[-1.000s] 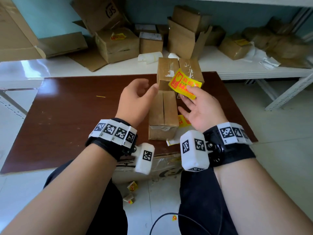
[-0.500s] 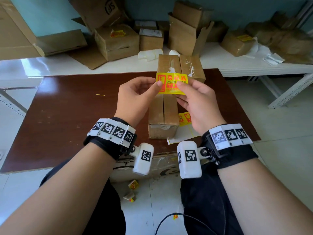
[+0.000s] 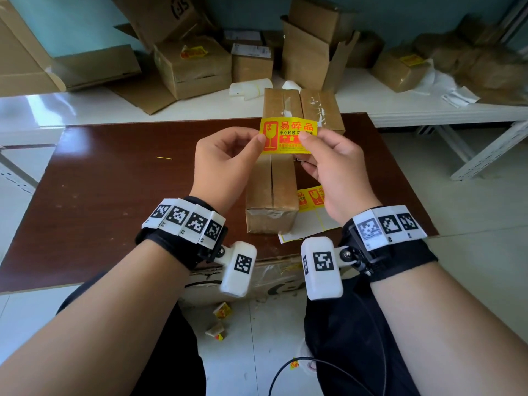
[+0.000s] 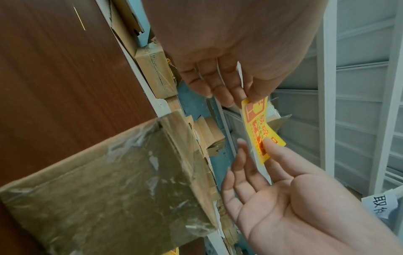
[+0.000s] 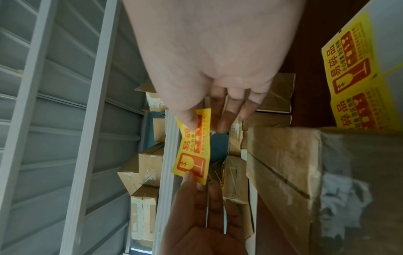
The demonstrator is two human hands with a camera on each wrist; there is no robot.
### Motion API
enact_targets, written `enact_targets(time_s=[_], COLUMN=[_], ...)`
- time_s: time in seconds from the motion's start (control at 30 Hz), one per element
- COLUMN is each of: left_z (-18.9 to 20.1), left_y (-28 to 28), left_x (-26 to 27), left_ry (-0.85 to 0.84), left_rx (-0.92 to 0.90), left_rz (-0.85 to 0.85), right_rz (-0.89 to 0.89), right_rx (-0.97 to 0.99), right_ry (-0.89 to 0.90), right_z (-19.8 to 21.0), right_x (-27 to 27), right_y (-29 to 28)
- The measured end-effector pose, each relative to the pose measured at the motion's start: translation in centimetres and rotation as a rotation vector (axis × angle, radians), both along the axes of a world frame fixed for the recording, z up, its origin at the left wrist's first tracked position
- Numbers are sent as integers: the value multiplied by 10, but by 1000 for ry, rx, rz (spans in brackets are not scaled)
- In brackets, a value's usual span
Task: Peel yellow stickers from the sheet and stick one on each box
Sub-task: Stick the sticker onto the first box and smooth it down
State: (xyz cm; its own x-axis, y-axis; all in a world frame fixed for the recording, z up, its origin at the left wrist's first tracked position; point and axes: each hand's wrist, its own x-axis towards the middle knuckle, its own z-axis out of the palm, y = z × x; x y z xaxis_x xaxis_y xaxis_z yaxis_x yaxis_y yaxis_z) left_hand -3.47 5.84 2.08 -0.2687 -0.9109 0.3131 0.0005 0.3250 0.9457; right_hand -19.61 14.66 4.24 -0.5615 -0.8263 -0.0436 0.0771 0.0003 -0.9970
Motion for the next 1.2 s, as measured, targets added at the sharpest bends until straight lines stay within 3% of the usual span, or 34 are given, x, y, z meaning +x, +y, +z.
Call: enact_targets(time_s=[0.33, 1.2], left_z=[1, 4], left_y=[-3, -8], left_x=[4, 4], left_ry=[23, -58], left_rx=[5, 189], left_rz=[-12, 1], right_rz=[-124, -129], right_rx=[-24, 18], right_ry=[36, 33], right_z=[-4, -17], right_x=[-12, -10], right_y=[0, -13])
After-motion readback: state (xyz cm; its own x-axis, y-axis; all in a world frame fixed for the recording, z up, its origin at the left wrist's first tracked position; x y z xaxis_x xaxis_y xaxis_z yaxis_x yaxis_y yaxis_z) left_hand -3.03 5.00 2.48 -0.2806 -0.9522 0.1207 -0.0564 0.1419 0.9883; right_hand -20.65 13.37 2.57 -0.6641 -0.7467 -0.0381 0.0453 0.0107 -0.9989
